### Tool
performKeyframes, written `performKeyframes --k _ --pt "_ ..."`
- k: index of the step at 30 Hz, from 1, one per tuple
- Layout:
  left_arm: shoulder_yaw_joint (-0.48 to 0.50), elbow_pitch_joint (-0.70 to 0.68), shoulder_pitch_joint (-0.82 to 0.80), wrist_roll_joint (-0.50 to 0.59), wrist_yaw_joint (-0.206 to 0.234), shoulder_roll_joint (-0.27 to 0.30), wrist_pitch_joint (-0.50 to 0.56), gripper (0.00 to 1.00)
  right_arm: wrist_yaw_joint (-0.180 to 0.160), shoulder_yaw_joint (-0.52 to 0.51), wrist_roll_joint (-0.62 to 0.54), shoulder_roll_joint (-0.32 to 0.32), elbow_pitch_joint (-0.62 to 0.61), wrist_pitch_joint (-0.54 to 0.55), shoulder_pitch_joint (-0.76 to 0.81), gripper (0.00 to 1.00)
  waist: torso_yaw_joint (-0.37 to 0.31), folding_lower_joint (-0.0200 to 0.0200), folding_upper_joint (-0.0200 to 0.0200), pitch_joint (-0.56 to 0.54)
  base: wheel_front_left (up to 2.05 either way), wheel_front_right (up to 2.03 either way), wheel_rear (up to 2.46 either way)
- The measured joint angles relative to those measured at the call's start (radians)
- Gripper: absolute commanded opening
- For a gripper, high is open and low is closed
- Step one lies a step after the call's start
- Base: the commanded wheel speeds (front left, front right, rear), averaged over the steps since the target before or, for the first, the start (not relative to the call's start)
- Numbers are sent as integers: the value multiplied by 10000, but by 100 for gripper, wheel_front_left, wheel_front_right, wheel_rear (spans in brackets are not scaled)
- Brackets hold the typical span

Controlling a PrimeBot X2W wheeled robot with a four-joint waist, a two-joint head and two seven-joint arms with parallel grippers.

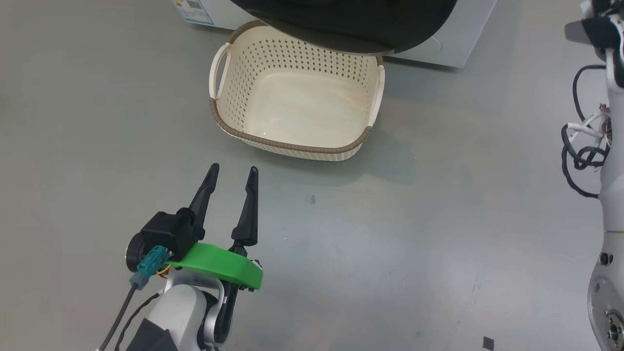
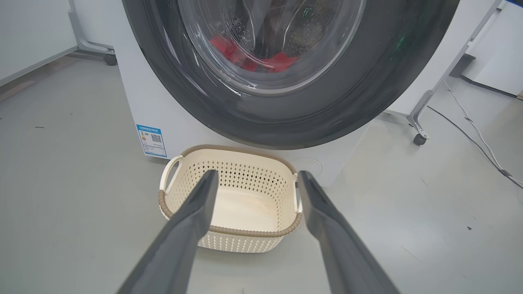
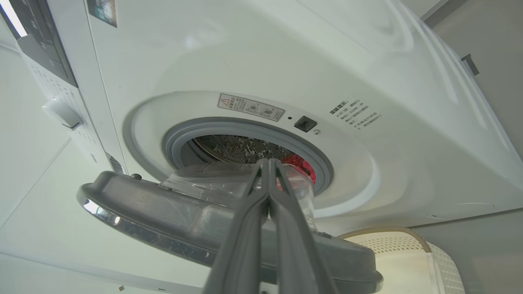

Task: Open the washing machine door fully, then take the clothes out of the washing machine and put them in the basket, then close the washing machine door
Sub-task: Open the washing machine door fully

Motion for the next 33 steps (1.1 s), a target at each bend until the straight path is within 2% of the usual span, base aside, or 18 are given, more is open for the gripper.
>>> performKeyframes --k 6,7,15,24,33 --pt "-163 -56 -55 -104 4 -2 2 100 -631 -207 600 -58 468 1032 -717 0 262 1 0 188 0 0 0" --pt "-163 -56 -55 -104 4 -2 2 100 -631 -207 600 -58 468 1032 -717 0 262 1 0 188 0 0 0" --pt "-278 -167 -225 -307 90 -4 0 100 -1331 -418 1329 -27 965 2088 -1411 0 611 0 0 421 0 0 0" --pt "-326 -199 -270 -380 167 -13 2 100 -1588 -309 1411 -169 1567 2984 -1684 0 855 0 0 571 0 0 0" --pt "-332 -213 -273 -380 261 -15 0 100 -1672 -98 1609 -161 1958 3659 -1920 0 922 0 0 625 0 0 0"
